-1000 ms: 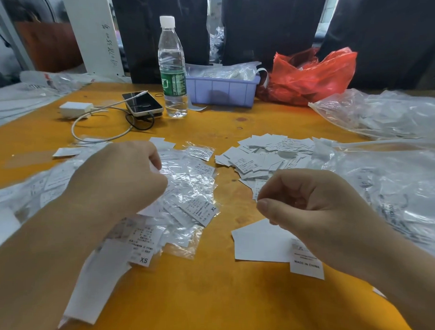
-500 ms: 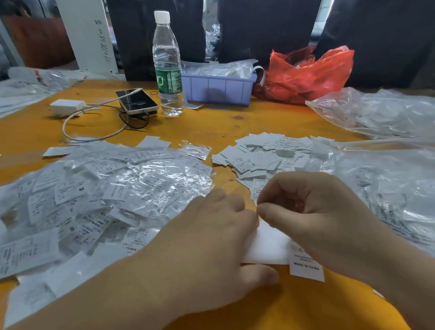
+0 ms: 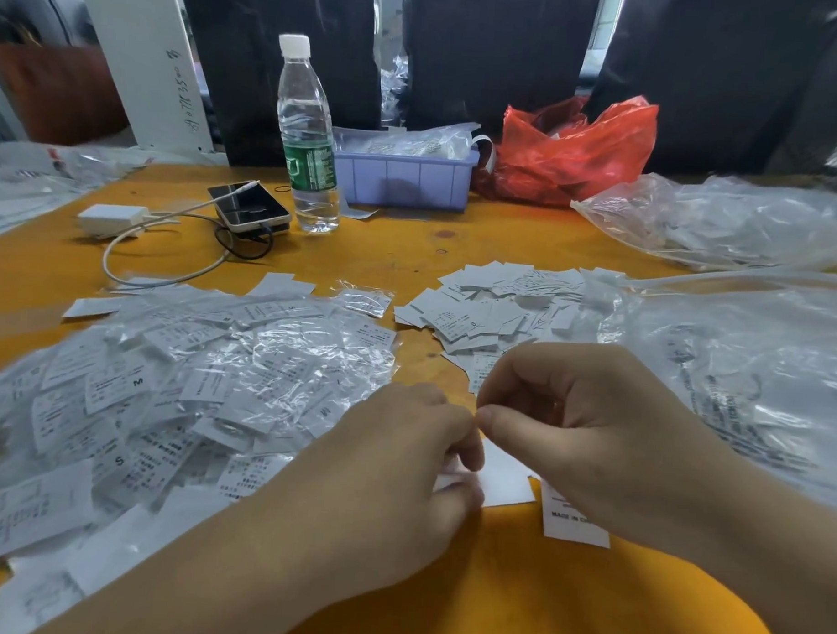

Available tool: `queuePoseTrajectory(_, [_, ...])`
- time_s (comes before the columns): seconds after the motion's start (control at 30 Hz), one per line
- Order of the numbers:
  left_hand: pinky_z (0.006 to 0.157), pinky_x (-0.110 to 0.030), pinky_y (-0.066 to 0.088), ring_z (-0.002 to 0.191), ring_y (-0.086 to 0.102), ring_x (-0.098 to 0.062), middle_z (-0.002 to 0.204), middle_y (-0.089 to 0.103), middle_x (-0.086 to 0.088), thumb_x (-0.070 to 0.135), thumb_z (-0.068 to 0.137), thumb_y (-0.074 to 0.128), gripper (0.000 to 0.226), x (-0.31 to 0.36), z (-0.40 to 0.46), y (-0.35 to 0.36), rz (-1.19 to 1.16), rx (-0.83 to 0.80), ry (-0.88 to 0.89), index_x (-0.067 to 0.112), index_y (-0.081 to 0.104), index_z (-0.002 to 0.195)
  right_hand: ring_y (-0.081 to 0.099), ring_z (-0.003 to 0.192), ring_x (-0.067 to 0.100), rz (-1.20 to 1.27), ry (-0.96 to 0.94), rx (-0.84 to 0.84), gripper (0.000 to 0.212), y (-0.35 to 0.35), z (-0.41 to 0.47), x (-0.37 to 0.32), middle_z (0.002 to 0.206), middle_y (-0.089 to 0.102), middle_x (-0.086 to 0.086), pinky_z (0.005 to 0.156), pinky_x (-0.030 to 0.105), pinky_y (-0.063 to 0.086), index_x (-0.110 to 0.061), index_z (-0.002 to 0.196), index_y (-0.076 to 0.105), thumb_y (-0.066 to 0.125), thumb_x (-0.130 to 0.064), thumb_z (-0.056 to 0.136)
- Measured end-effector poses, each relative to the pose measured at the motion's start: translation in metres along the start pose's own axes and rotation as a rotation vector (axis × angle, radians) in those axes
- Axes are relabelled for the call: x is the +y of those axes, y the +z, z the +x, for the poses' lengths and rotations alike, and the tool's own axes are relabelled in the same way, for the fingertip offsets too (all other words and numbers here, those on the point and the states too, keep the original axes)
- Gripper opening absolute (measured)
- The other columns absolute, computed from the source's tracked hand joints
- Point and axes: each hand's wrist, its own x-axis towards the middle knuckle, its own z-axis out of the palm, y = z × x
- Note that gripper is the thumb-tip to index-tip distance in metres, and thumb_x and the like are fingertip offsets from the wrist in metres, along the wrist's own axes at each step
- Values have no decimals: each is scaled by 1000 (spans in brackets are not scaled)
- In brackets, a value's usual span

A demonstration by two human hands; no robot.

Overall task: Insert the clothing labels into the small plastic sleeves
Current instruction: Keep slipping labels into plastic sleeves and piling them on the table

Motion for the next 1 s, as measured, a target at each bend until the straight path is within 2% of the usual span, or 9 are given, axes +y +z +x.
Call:
queuePoseTrajectory(0.1, [70,-19,31,96,35,5,96,36,28,53,86,54,23,0,0,1,47,-2,-5,59,32,82,42,46,6,-11,3,-12,13,0,-1,1,58,55,3,46,24,33,-24,75,67,64,-21,87])
queuePoseTrajectory(0.3, [55,-20,28,73,46,4,86,49,32,42,81,63,21,1,2,-1,-85,-8,-88,44,43,80,45,48,6,-62,0,-12,12,1,-1,1,58,57,-4,47,27,37,-25,77,66,63,-23,88])
queuePoseTrajectory(0.37, [54,-21,28,70,48,3,83,52,32,40,81,63,19,2,2,0,-105,-8,-83,44,45,81,46,48,6,-81,-1,-10,11,-1,-1,1,58,57,-6,47,25,36,-25,77,65,62,-25,88])
queuePoseTrajectory(0.5, [53,-18,29,71,48,3,82,51,31,38,83,63,28,3,1,0,-100,-3,-32,60,45,80,48,51,5,-165,3,-6,11,-4,-2,-2,57,54,-11,49,23,34,-26,81,64,60,-32,89])
queuePoseTrajectory(0.63, [58,-15,36,72,50,2,83,52,26,45,75,53,13,1,2,1,-143,32,-23,52,51,86,46,66,7,-392,-3,48,13,-7,-2,-5,71,51,-10,61,30,42,-31,92,56,52,-43,90])
queuePoseTrajectory(0.7, [57,-16,35,74,52,0,85,53,24,51,74,52,16,1,4,2,-170,78,-16,49,54,89,44,77,9,-474,13,68,15,-11,-2,-6,80,54,-8,71,32,41,-28,94,56,49,-41,92])
queuePoseTrajectory(0.8, [60,-19,40,74,54,-9,80,56,16,57,74,53,20,6,5,-1,-236,173,24,43,59,87,46,84,18,-646,36,99,19,-17,1,-4,80,54,-5,78,36,37,-24,85,55,43,-34,95])
queuePoseTrajectory(0.9, [59,-21,41,72,57,-12,74,61,10,60,74,46,29,9,4,-6,-277,244,36,39,59,89,44,78,18,-606,151,129,26,-26,5,-1,74,47,-4,71,37,43,-23,71,40,37,-26,97])
queuePoseTrajectory(1.0, [60,-34,49,67,59,-13,73,65,7,47,82,48,18,13,4,-8,-383,285,-5,38,58,93,42,78,15,-562,192,203,21,-33,8,-1,79,44,-6,66,33,41,-24,76,40,37,-22,97])
